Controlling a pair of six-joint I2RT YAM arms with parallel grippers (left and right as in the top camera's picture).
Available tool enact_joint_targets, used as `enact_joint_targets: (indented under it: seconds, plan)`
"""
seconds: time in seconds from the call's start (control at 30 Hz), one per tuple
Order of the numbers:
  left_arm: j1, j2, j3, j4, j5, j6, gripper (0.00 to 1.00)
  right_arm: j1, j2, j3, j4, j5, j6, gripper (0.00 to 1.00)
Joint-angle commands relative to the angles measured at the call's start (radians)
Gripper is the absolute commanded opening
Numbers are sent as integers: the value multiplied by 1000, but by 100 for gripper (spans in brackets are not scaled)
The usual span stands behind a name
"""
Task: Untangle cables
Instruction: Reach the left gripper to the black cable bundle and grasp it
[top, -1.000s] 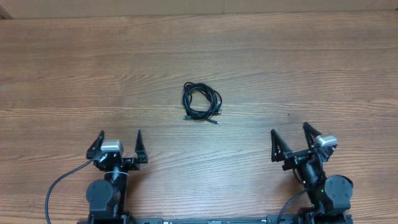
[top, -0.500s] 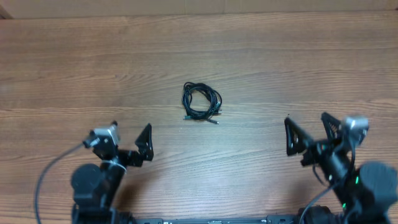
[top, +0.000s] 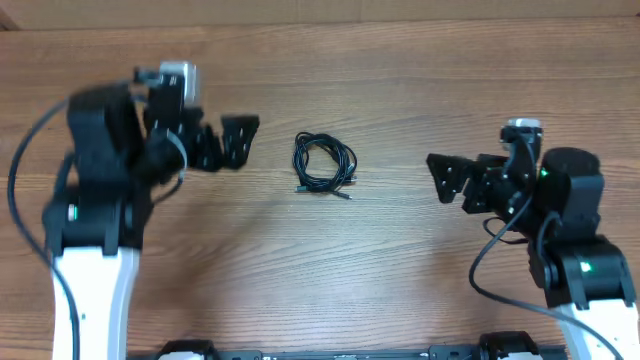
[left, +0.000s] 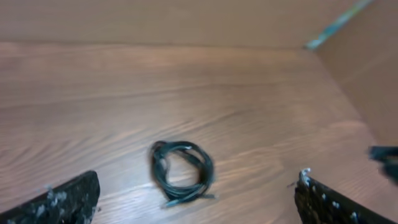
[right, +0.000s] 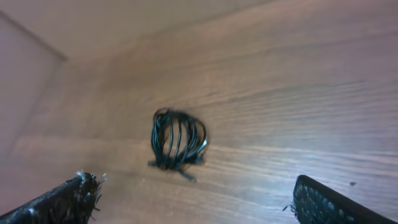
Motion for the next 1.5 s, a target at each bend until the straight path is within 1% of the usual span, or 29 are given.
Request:
enact_joint_targets:
  seconds: [0.0,0.03,0.07,0.13,0.2,0.23,0.27,0.3,0.33,0.43,0.47,0.6,0.8,0.93,1.13,1.33,1.37,1.4,1.43,1.47]
  plan:
    - [-9,90,48,41,192,21,100,6,27,23,-26,-39,-37,100]
    - [-14,105,50,47,166,-8,100,6,32,23,-33,-31,-37,100]
    - [-27,123,52,40,77,-72,100,6,36,23,-42,-11,-37,100]
    - [-67,146,53,10,-109,-126,100,6,39,26,-60,40,-35,100]
    - [-133,166,53,-29,-333,-159,100,6,39,37,-81,87,-25,100]
    - [-179,176,53,-51,-470,-186,100,6,39,47,-93,99,-26,100]
    - [-219,186,53,-63,-566,-203,100,6,39,53,-98,102,-26,100]
    - [-289,211,53,-69,-684,-220,100,6,39,68,-105,102,-26,100]
    - [-322,226,53,-63,-712,-219,100,6,39,76,-109,102,-26,100]
    - [-393,287,53,-24,-729,-222,100,6,39,85,-113,102,-26,100]
    - [-411,334,53,-7,-747,-250,100,6,39,85,-119,102,-26,99]
    - [-405,446,53,18,-761,-334,100,6,39,85,-154,102,-26,97]
    - [-395,570,53,69,-745,-330,100,6,39,85,-179,102,-26,96]
    - [-395,630,53,122,-743,-330,100,6,39,85,-197,102,-26,93]
    - [-393,710,53,167,-673,-322,100,6,39,85,-218,102,-26,92]
    - [-393,782,53,163,-672,-322,94,6,39,85,-220,102,-26,92]
    - [-393,796,53,161,-671,-322,83,6,39,85,-220,102,-26,92]
    - [-393,799,53,162,-667,-321,59,6,39,85,-220,102,-26,92]
    - [-393,801,53,162,-663,-319,31,6,39,85,-220,102,-27,92]
    - [-393,801,53,163,-655,-314,21,6,39,85,-220,102,-27,92]
